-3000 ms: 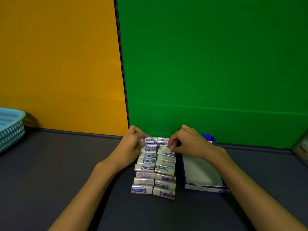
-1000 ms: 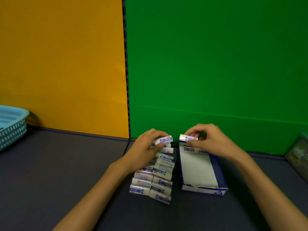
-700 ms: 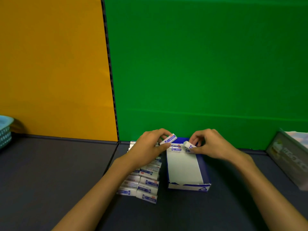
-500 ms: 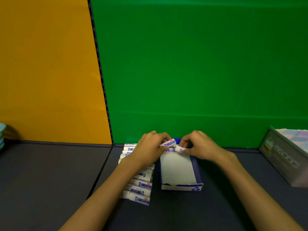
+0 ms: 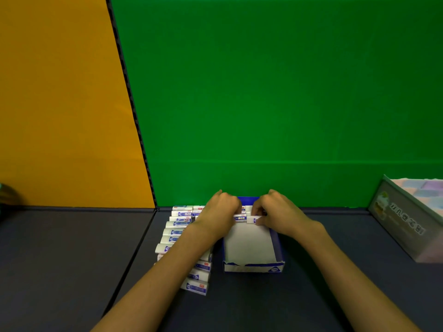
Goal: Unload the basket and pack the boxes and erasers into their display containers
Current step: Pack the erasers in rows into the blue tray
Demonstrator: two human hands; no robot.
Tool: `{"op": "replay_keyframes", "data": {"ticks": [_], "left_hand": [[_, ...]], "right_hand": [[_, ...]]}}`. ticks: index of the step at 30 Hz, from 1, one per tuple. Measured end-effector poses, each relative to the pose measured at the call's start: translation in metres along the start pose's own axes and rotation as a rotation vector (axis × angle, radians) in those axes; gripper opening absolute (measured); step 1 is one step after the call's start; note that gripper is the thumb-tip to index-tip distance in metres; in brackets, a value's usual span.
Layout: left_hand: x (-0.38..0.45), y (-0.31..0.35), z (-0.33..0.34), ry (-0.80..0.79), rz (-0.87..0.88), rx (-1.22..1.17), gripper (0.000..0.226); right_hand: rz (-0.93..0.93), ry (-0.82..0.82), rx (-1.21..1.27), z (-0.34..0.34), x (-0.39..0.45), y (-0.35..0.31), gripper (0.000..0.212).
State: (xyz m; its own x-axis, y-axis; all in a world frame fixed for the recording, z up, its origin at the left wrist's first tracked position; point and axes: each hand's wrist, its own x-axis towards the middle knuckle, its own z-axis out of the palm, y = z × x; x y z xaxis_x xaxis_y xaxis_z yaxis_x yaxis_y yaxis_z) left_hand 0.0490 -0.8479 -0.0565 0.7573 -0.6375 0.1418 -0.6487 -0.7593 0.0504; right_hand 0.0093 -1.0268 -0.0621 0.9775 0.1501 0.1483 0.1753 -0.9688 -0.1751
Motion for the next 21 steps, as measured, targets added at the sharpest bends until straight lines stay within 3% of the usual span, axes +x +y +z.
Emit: {"op": "replay_keyframes", "data": {"ticks": [15, 21], "left_hand": [[0.005, -0.009, 0.009, 0.008, -0.013, -0.126, 0.016], [0.007, -0.009, 0.011, 0.075, -0.023, -0.038, 0.021]], "right_hand": [[0.005, 0.049, 0.016, 0.003, -0.004, 0.002, 0.013], [0.000, 0.054, 0.027, 0.005, -0.004, 0.004, 0.015]]}}
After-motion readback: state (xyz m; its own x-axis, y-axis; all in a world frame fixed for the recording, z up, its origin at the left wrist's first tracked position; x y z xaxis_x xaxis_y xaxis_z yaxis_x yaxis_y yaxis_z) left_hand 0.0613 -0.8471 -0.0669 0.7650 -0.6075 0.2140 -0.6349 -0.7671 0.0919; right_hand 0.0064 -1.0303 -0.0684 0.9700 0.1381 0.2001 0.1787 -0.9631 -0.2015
